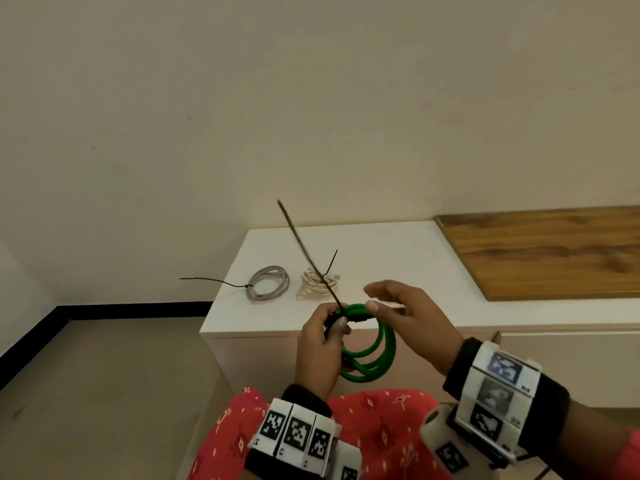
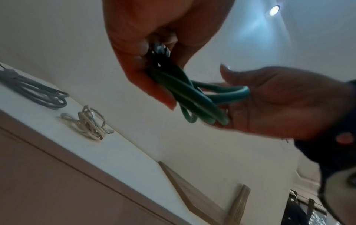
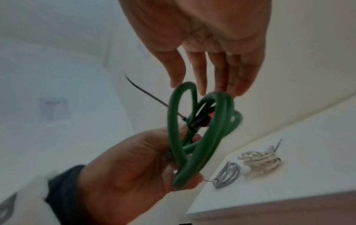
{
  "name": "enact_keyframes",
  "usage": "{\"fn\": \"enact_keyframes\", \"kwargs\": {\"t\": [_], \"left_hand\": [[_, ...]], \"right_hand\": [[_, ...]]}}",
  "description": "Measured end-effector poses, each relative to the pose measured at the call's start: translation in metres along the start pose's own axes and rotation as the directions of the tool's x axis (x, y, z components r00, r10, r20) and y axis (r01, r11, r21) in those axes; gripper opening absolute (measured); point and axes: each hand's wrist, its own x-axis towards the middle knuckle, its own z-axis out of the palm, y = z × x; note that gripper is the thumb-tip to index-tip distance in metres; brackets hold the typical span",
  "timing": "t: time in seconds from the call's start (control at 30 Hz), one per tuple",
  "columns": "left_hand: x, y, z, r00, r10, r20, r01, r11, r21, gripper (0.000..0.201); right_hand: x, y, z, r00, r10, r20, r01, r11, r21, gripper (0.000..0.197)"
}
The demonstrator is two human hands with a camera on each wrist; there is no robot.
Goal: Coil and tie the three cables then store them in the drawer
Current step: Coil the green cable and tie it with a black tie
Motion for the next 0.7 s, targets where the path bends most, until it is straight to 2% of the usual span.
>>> {"fn": "enact_keyframes", "kwargs": {"t": [0.07, 0.13, 0.33, 0.43, 0.57, 0.7], "left_hand": [[0.002, -0.001, -0.004, 1.0, -0.017, -0.011, 0.016, 0.999, -0.041, 0.022], [0.002, -0.001, -0.007, 0.999, -0.052, -0.009, 0.051, 0.996, -0.079, 0.022], [-0.001, 0.001, -0.013, 0.986, -0.163, 0.039, 0.168, 0.957, -0.238, 0.024], [-0.003, 0.002, -0.014, 0.977, -0.193, 0.09, 0.211, 0.935, -0.285, 0.025], [-0.005, 0.001, -0.012, 0.973, -0.209, 0.1, 0.229, 0.928, -0.294, 0.026], [-0.005, -0.002, -0.011, 0.973, -0.203, 0.108, 0.227, 0.927, -0.299, 0.025]], "right_hand": [[0.001, 0.002, -0.001, 0.982, 0.145, 0.117, -0.159, 0.98, 0.118, 0.027], [0.002, 0.001, -0.004, 0.953, 0.222, 0.208, -0.271, 0.93, 0.248, 0.027], [0.003, 0.004, -0.013, 0.88, 0.316, 0.354, -0.45, 0.794, 0.409, 0.03], [0.004, 0.008, -0.015, 0.87, 0.329, 0.367, -0.478, 0.742, 0.469, 0.035], [0.006, 0.009, -0.015, 0.891, 0.297, 0.344, -0.421, 0.823, 0.38, 0.025], [0.005, 0.012, -0.014, 0.895, 0.308, 0.324, -0.416, 0.837, 0.355, 0.017]]}}
